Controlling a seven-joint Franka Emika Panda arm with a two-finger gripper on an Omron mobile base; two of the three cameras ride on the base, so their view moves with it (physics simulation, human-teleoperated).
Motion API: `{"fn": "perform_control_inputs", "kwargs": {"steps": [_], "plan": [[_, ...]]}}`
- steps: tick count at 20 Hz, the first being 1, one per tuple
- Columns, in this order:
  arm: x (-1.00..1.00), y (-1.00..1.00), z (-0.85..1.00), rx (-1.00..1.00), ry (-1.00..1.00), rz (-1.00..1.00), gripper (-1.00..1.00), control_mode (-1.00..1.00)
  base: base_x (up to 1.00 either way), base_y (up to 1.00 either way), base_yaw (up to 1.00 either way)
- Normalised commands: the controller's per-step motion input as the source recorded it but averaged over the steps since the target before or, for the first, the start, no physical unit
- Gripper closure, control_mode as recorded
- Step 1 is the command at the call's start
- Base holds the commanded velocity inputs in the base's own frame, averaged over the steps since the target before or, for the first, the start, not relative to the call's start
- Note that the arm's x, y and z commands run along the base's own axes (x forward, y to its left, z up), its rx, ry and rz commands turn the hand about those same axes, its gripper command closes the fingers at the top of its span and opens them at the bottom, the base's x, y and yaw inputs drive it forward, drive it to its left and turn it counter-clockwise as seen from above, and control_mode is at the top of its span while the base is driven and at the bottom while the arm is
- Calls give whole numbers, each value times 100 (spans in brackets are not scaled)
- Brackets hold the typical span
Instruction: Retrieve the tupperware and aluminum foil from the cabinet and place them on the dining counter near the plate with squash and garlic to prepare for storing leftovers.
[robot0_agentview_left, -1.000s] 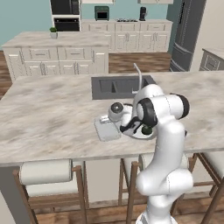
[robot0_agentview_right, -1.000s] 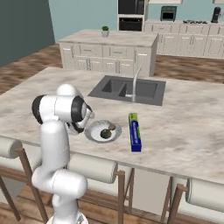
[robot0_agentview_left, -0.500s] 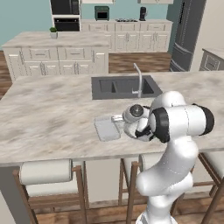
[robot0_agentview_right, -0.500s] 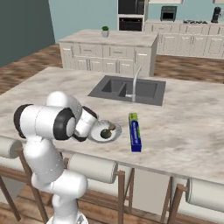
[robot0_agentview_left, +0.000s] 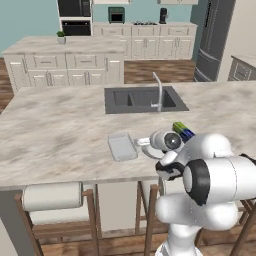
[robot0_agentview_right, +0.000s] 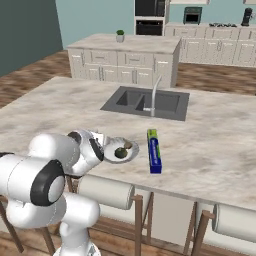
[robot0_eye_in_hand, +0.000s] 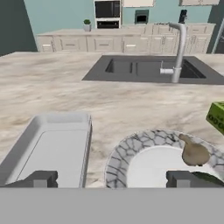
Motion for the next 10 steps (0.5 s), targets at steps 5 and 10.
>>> {"fn": "perform_control_inputs", "kwargs": {"steps": [5, 10], "plan": [[-2, -1, 100, -3, 12, 0, -100, -100, 0, 0, 0], [-34, -4, 100, -8, 28, 0, -100, -100, 0, 0, 0]]}}
